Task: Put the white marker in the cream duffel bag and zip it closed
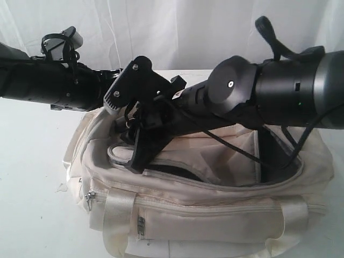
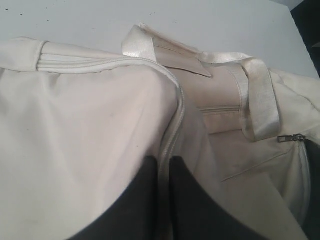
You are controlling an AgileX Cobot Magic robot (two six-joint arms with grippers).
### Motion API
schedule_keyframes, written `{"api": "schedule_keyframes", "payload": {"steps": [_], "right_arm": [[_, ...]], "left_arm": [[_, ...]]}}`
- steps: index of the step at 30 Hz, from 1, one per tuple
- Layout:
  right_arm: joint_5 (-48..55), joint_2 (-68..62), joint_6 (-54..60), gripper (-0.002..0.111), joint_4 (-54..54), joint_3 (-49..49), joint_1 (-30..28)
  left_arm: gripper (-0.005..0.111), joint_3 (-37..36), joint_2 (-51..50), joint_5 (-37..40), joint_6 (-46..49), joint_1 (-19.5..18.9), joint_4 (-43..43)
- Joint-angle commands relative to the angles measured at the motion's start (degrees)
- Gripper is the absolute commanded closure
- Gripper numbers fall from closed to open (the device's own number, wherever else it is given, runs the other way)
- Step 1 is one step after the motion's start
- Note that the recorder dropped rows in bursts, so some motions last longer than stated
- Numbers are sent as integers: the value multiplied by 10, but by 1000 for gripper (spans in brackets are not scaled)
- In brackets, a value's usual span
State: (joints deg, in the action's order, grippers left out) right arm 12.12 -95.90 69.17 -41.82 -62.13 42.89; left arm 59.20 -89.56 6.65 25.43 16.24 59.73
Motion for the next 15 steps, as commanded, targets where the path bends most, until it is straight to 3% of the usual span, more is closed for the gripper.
{"api": "schedule_keyframes", "payload": {"steps": [1,10,15], "right_arm": [[-25,-15,11,62,3,-1,5],[-56,-45,27,62,5,-1,5],[-95,-48,27,78,5,-1,5]], "left_arm": [[107,-3,2,6,-2,-1,15],[107,-3,2,7,-1,-1,15],[107,-3,2,7,0,-1,15]]}}
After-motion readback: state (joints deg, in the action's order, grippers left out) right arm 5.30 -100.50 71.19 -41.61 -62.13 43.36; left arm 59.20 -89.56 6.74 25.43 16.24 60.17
